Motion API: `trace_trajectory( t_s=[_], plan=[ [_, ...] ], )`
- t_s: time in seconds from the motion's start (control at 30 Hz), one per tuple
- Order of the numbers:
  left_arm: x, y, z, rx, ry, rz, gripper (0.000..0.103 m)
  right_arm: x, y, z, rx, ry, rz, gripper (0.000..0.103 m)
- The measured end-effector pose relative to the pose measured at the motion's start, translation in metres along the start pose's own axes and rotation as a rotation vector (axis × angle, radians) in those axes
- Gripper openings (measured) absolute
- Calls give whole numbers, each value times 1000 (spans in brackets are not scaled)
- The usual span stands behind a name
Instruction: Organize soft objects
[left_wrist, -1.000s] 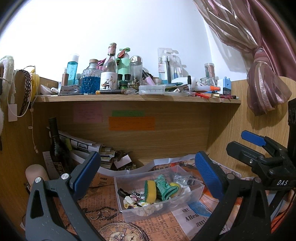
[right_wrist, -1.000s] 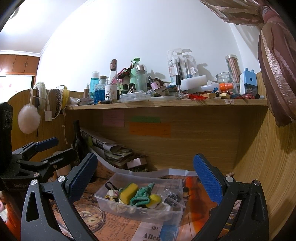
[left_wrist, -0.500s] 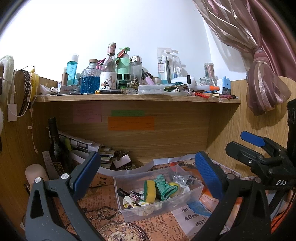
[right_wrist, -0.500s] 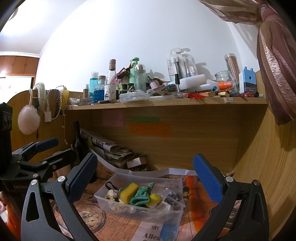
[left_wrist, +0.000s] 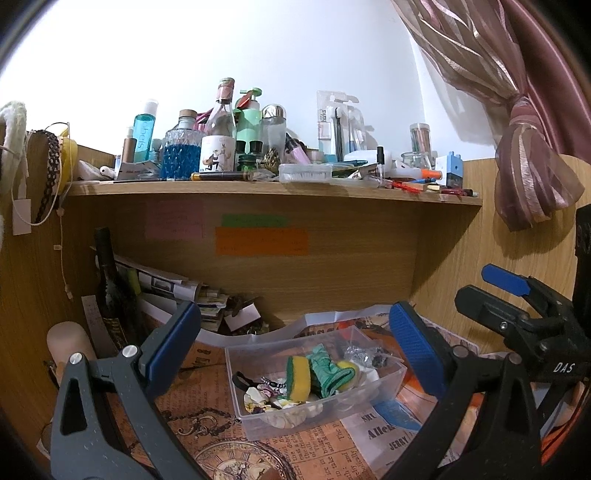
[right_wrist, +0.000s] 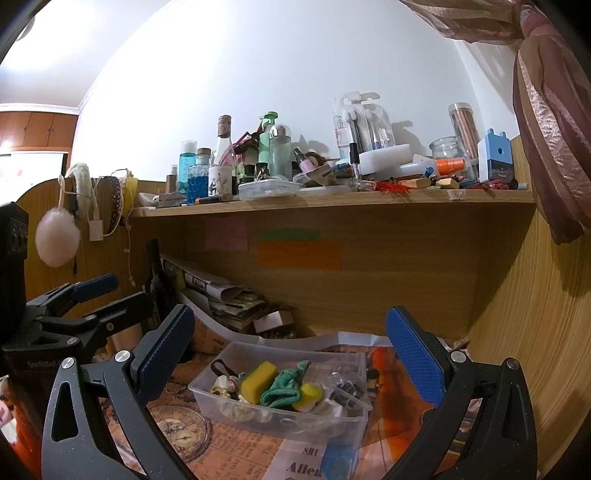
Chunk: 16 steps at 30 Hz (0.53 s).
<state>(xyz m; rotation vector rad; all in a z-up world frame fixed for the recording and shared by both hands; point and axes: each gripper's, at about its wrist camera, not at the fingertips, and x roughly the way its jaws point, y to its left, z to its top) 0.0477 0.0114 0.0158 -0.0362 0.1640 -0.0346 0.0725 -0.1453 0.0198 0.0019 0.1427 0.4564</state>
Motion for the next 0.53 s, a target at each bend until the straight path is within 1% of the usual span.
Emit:
trace_trajectory(
  t_s=[0.53],
  plan=[
    [7,5,-2,-6,22,-14,103,8,0,-5,18,28,-11,103]
  ],
)
